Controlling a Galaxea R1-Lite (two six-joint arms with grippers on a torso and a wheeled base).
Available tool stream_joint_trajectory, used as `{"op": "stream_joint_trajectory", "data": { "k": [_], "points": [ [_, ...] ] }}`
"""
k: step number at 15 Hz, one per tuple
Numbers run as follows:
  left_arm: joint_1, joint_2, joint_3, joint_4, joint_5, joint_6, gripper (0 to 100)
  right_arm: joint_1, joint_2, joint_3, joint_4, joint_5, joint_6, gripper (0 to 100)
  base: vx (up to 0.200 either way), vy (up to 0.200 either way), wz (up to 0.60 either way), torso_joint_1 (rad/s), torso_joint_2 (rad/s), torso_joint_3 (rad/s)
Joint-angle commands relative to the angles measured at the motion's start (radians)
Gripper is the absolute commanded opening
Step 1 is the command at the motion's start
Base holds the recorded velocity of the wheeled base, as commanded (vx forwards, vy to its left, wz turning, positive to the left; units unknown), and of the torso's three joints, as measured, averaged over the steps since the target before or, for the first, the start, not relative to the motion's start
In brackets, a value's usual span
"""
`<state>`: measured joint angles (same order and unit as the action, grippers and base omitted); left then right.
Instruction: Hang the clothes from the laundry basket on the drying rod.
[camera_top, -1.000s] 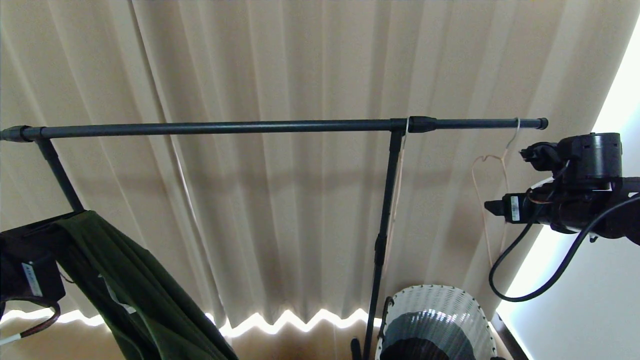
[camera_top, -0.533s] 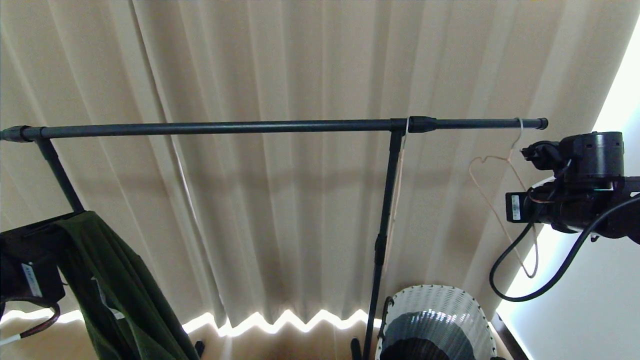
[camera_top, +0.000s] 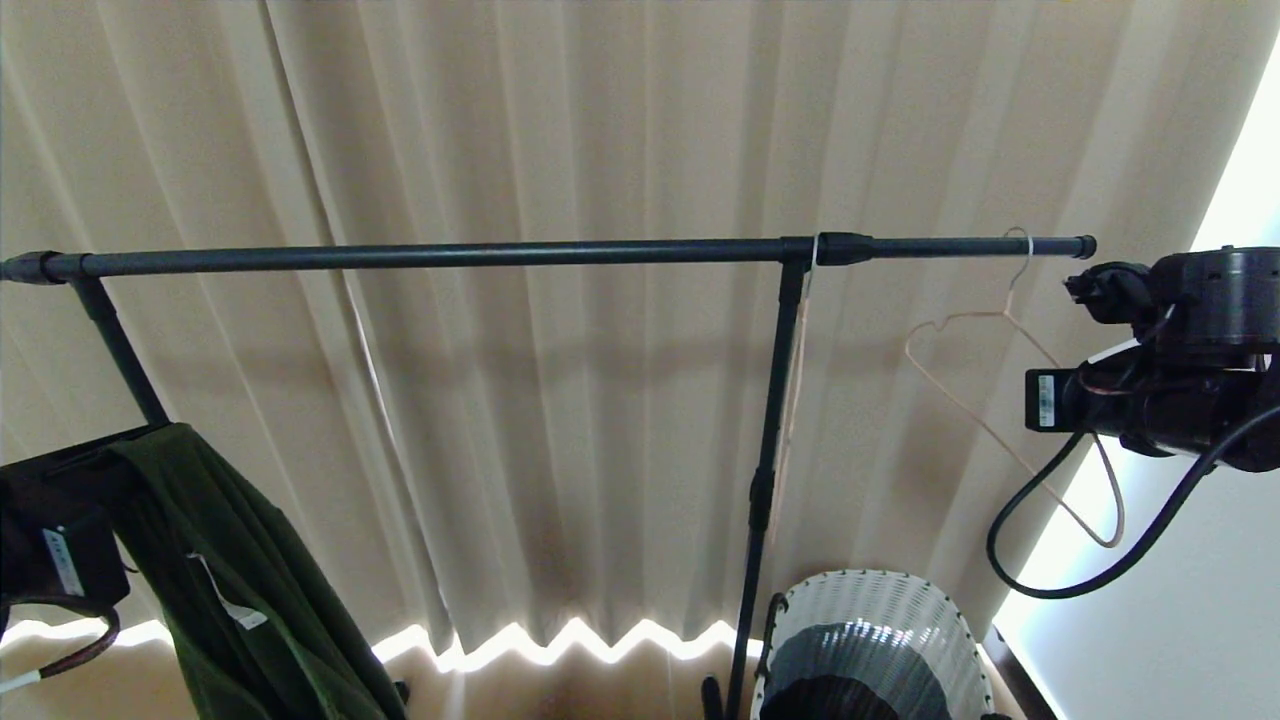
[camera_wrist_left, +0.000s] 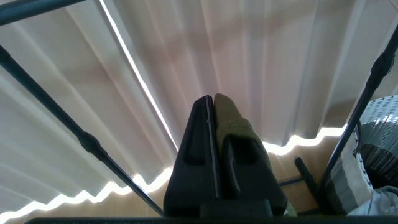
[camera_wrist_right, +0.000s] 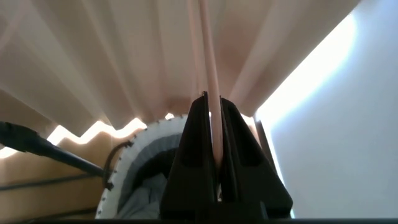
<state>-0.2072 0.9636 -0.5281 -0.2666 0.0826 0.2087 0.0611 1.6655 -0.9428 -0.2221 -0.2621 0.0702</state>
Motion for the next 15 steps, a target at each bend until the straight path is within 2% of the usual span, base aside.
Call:
{"op": "stream_joint_trajectory", "data": {
  "k": [1, 3, 5, 9, 11, 15],
  "points": [
    [0.0, 0.001, 0.0, 0.0, 0.0, 0.0, 0, 0.0, -0.063, 0.03, -0.031, 0.03, -0.001, 0, 0.0, 0.0, 0.0, 0.0, 0.0, 0.0],
    [-0.001, 0.003, 0.0, 0.0, 0.0, 0.003, 0, 0.0, -0.099, 0.079, -0.089, 0.08, -0.006, 0, 0.0, 0.0, 0.0, 0.0, 0.0, 0.0],
    [-0.001, 0.003, 0.003, -0.002, 0.0, 0.014, 0, 0.0, -0.125, 0.121, -0.125, 0.081, -0.01, 0, 0.0, 0.0, 0.0, 0.0, 0.0, 0.0],
    [-0.001, 0.003, 0.005, 0.0, 0.0, 0.023, 0, 0.0, -0.202, 0.182, -0.128, 0.084, -0.007, 0, 0.0, 0.0, 0.0, 0.0, 0.0, 0.0],
    [0.0, 0.004, 0.011, 0.0, 0.002, 0.023, 0, 0.002, -0.263, 0.236, -0.128, 0.11, -0.007, 0, 0.0, 0.0, 0.0, 0.0, 0.0, 0.0],
    [0.003, 0.004, 0.02, 0.0, 0.003, 0.023, 0, 0.002, -0.329, 0.265, -0.126, 0.133, -0.009, 0, -0.2, 0.0, 0.0, 0.004, 0.0, 0.001]
  ]
}}
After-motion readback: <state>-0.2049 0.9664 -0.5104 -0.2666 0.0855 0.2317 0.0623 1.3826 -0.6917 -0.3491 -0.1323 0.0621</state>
